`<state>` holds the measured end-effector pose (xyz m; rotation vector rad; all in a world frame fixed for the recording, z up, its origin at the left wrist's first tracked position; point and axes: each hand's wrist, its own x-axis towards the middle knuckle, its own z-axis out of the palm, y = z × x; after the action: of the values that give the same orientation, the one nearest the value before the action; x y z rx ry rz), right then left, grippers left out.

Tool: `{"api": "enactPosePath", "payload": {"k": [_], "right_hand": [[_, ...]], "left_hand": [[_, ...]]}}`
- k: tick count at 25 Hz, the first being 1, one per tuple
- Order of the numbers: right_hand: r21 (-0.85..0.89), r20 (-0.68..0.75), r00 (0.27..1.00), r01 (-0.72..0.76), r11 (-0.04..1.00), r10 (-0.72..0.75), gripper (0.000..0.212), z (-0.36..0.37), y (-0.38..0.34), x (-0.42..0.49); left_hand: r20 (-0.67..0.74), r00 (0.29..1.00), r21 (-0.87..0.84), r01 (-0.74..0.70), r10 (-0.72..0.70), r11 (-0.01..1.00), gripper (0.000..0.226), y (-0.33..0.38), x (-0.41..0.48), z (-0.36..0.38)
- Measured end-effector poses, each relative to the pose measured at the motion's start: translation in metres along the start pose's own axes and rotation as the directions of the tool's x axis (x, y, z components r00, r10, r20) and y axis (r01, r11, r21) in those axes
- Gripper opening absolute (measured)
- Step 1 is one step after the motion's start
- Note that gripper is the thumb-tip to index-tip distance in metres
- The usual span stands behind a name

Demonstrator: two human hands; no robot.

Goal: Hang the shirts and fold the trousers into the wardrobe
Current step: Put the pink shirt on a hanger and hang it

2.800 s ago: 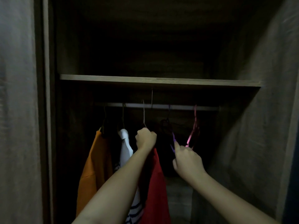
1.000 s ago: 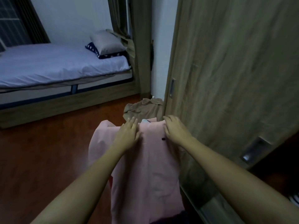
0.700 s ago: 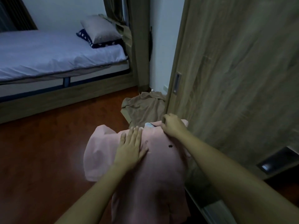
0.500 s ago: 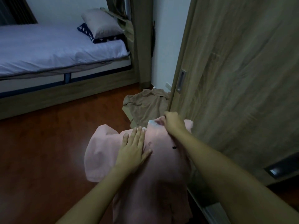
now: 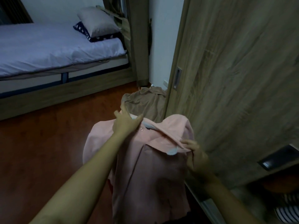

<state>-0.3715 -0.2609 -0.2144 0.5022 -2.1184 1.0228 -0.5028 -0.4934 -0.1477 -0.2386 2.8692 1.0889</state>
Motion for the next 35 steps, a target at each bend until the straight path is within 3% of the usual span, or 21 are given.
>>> {"api": "enactPosePath", "payload": {"k": [2, 5, 6, 8, 9, 11, 12, 14, 16, 18, 20, 22, 25, 27, 30, 33, 35], "right_hand": [[-0.012, 0.085, 0.994, -0.068, 0.998, 0.069, 0.015, -0.011, -0.003, -0.002], [-0.064, 0.183, 0.970, -0.154, 0.986, 0.163, 0.026, -0.020, -0.016, 0.006], [-0.100, 0.194, 0.957, -0.200, 0.975, 0.216, 0.037, -0.016, -0.017, 0.011], [-0.225, 0.169, 0.919, -0.316, 0.922, 0.356, 0.044, -0.002, -0.015, 0.020], [-0.280, 0.151, 0.895, -0.369, 0.886, 0.420, 0.041, 0.006, -0.014, 0.022], [-0.336, 0.126, 0.843, -0.460, 0.822, 0.523, 0.033, 0.018, -0.015, 0.026], [-0.365, 0.119, 0.819, -0.489, 0.792, 0.561, 0.029, 0.021, -0.016, 0.027], [-0.463, 0.129, 0.788, -0.488, 0.740, 0.601, 0.029, 0.023, -0.016, 0.033], [-0.545, 0.155, 0.738, -0.491, 0.680, 0.657, 0.040, 0.022, -0.014, 0.038], [-0.605, 0.172, 0.700, -0.480, 0.636, 0.693, 0.048, 0.021, -0.013, 0.042], [-0.675, 0.172, 0.739, -0.394, 0.624, 0.652, 0.048, 0.019, -0.014, 0.044], [-0.680, 0.214, 0.800, -0.290, 0.673, 0.560, 0.038, 0.021, -0.017, 0.046], [-0.562, 0.228, 0.830, -0.316, 0.764, 0.510, 0.026, 0.023, -0.024, 0.054], [-0.442, 0.085, 0.853, -0.430, 0.787, 0.515, 0.019, 0.023, -0.036, 0.064], [-0.216, -0.120, 0.823, -0.568, 0.794, 0.556, 0.012, 0.025, -0.060, 0.092], [-0.197, -0.038, 0.866, -0.496, 0.846, 0.499, 0.024, 0.025, -0.069, 0.114], [-0.330, -0.003, 0.904, -0.404, 0.853, 0.427, 0.025, 0.023, -0.066, 0.121]], "left_hand": [[0.045, 0.996, -0.052, 0.086, -0.083, 0.995, 0.079, 0.004, 0.006, -0.002], [-0.119, 0.984, -0.319, 0.085, -0.129, 0.944, 0.063, -0.002, -0.002, -0.006], [-0.171, 0.972, -0.478, 0.061, -0.161, 0.876, 0.067, -0.008, -0.009, -0.008], [-0.199, 0.948, -0.780, 0.001, -0.249, 0.626, 0.068, -0.017, -0.033, -0.009], [-0.205, 0.938, -0.855, -0.032, -0.280, 0.518, 0.062, -0.022, -0.047, -0.009], [-0.222, 0.921, -0.903, -0.071, -0.320, 0.423, 0.047, -0.038, -0.074, -0.005], [-0.231, 0.916, -0.901, -0.075, -0.327, 0.427, 0.040, -0.047, -0.085, -0.002], [-0.287, 0.917, -0.772, -0.050, -0.276, 0.634, 0.037, -0.066, -0.096, 0.001], [-0.331, 0.937, -0.465, -0.060, -0.111, 0.883, 0.048, -0.077, -0.096, -0.001], [-0.350, 0.935, -0.146, 0.006, -0.058, 0.989, 0.048, -0.077, -0.093, -0.008], [-0.403, 0.915, 0.078, 0.041, -0.006, 0.996, 0.037, -0.070, -0.091, -0.015], [-0.420, 0.898, 0.155, -0.071, 0.131, 0.985, 0.026, -0.069, -0.087, -0.021], [-0.433, 0.877, 0.092, -0.185, 0.206, 0.978, 0.016, -0.066, -0.077, -0.030], [-0.498, 0.854, -0.014, -0.180, 0.149, 0.984, 0.017, -0.048, -0.077, -0.041], [-0.477, 0.879, -0.188, -0.113, 0.010, 0.976, 0.019, -0.011, -0.076, -0.051], [-0.426, 0.902, -0.091, -0.116, 0.066, 0.989, 0.016, 0.000, -0.068, -0.056], [-0.381, 0.909, 0.090, -0.145, 0.168, 0.985, 0.015, -0.003, -0.060, -0.063]]}}
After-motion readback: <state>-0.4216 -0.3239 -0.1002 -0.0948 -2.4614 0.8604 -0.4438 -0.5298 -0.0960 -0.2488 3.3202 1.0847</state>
